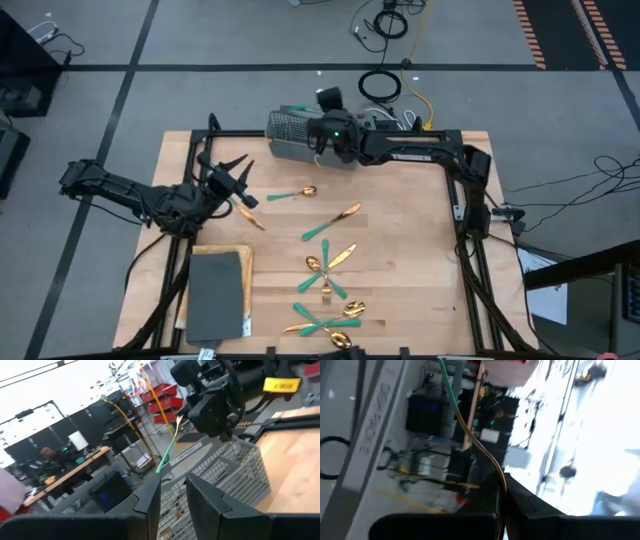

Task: Sort silverware
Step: Put the green fork into the gray silverware basket

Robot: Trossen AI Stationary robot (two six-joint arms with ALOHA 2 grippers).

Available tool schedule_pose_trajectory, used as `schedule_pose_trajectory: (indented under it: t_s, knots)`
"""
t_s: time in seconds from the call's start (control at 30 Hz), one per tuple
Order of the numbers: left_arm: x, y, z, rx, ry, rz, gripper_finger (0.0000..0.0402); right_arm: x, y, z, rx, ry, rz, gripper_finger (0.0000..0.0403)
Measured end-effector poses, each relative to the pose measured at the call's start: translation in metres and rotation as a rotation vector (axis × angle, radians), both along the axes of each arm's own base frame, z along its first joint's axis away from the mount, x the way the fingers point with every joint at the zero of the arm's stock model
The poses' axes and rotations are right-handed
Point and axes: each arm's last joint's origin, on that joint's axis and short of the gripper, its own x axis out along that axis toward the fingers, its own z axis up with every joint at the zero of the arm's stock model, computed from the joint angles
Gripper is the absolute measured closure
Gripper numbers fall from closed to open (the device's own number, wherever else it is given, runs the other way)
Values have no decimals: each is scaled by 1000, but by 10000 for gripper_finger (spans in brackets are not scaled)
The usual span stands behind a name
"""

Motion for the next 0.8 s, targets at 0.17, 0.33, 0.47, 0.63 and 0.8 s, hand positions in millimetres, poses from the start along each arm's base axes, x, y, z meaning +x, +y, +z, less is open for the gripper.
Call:
schedule_pose_trajectory:
  t_s: [0.17,0.33,0.47,0.63,0.8]
  knots:
    - [0,0,-3,0,22,18,303,14,-3,-11,-49,93,53,403]
    - [0,0,-4,2,32,18,303,18,-5,-20,-37,113,91,403]
    - [-1,0,-5,-10,25,19,303,22,-6,-26,-23,113,147,403]
    - [-1,1,-10,-32,34,21,303,22,-6,-30,3,137,191,403]
    - [-2,1,-16,-56,47,26,303,20,-10,-30,0,149,186,403]
